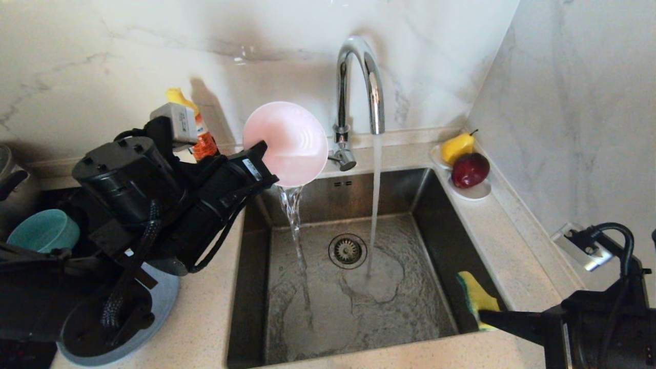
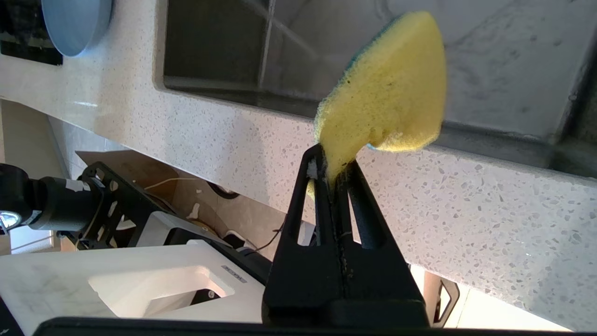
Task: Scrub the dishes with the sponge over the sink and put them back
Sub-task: Wash the bowl
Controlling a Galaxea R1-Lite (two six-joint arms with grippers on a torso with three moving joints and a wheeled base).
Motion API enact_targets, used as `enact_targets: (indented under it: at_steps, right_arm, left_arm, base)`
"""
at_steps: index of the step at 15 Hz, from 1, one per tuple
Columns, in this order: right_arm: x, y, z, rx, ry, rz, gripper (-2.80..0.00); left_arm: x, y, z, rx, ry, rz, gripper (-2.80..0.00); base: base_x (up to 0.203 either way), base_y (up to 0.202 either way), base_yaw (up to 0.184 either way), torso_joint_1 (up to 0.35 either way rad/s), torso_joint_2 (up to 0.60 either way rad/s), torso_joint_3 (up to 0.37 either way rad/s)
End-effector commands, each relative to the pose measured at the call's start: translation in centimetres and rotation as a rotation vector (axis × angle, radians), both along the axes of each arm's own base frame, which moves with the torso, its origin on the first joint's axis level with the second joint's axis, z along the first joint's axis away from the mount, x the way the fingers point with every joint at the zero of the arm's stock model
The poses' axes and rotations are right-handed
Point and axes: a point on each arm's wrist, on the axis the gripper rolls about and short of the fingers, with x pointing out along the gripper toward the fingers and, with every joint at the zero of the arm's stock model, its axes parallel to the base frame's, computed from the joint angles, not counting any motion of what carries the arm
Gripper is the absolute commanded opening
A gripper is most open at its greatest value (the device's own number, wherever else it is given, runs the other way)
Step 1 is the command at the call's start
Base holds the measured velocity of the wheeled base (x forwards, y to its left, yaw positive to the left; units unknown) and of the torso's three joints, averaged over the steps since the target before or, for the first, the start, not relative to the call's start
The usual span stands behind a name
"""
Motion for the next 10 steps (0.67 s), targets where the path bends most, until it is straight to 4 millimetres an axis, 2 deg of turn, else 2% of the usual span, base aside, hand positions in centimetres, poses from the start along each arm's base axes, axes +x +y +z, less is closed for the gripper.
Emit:
enact_targets:
  at_steps: [1, 7, 10]
  right_arm:
    - [0.1, 0.1, -0.1, 0.000, 0.005, 0.000, -2.80]
    - [0.3, 0.2, -0.3, -0.008, 0.017, 0.000, -2.80]
    - [0.4, 0.3, -0.5, -0.009, 0.026, 0.003, -2.80]
  left_arm:
    - [-0.4, 0.5, 0.1, -0.021, -0.056, -0.022, -2.80]
    - [-1.1, 0.8, 0.6, -0.034, -0.121, -0.062, -2.80]
    - [-2.0, 1.3, 1.9, -0.047, -0.162, -0.084, -2.80]
  base:
    - [0.000, 0.000, 0.000, 0.000, 0.00, 0.000]
    - [0.000, 0.000, 0.000, 0.000, 0.00, 0.000]
    - [0.000, 0.000, 0.000, 0.000, 0.00, 0.000]
